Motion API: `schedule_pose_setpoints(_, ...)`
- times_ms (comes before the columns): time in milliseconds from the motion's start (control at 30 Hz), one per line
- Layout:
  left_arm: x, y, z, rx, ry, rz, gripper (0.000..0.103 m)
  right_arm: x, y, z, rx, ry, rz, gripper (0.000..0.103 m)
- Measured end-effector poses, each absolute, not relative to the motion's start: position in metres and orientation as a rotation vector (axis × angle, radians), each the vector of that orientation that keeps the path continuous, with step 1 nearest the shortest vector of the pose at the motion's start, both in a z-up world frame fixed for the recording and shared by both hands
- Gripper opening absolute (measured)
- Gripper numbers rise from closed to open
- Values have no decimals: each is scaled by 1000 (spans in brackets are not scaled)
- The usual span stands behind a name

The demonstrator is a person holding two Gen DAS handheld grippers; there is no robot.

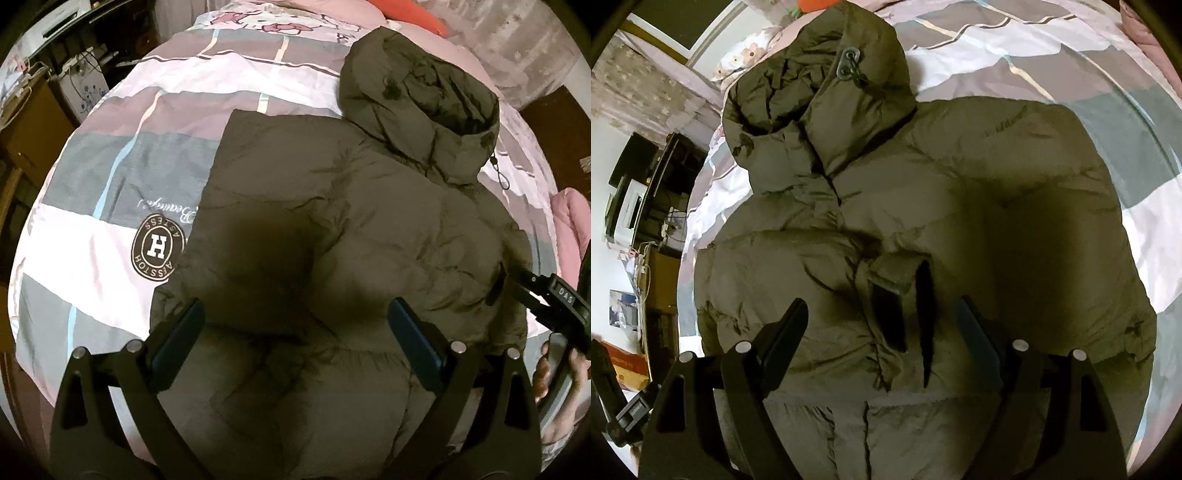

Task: Fold large clothes

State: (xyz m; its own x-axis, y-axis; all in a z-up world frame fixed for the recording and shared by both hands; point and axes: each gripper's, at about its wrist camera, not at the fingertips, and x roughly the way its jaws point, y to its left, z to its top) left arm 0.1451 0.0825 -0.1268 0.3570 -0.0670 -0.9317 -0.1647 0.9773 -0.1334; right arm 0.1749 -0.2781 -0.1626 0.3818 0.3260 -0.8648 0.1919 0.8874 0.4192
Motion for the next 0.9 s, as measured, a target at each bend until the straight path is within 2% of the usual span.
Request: schedule_pose_setpoints(900, 150, 73, -134, -124, 1203, 81, 100, 169, -270, -163, 468, 1202, 124, 82)
